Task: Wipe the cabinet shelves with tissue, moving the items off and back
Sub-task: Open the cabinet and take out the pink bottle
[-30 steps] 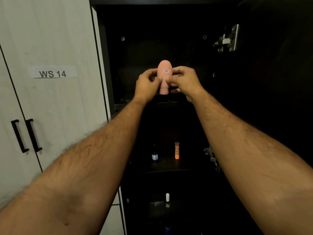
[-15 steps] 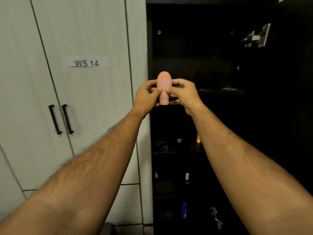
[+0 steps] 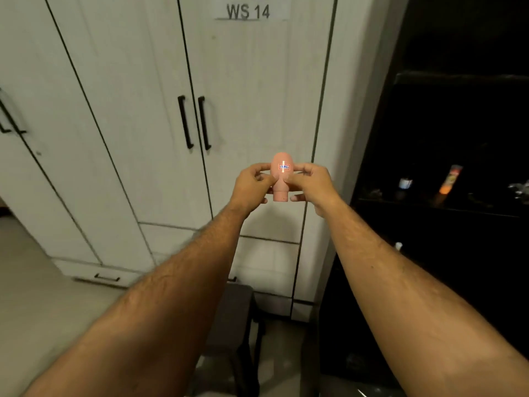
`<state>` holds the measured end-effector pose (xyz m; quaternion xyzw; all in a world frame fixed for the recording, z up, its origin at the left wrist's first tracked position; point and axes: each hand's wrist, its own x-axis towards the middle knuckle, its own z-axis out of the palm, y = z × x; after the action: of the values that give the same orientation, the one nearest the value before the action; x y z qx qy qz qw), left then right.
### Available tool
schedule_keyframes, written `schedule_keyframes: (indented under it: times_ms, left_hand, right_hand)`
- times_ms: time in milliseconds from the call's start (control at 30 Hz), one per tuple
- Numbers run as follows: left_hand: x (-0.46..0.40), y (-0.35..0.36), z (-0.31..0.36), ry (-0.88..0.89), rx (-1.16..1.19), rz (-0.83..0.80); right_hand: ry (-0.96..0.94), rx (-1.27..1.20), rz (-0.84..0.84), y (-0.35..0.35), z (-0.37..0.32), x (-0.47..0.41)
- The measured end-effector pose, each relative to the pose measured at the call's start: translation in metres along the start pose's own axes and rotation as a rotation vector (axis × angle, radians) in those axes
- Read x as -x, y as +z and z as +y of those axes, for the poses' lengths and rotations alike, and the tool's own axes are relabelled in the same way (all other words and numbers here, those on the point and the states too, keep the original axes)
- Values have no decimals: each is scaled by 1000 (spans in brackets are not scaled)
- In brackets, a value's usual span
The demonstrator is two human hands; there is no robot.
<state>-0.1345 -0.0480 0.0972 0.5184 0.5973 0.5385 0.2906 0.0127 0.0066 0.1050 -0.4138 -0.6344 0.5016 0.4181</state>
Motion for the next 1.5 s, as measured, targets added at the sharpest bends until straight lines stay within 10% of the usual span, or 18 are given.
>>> schedule_keyframes:
  times_ms: [500,1500]
  left_hand:
    - [28,-30,-252,-557,-27,88]
    - [17,-11,-619,-1033,17,43]
  right_hand:
    - [481,-9,-341,134,216,-35]
    - [853,290,-165,315,597,-84]
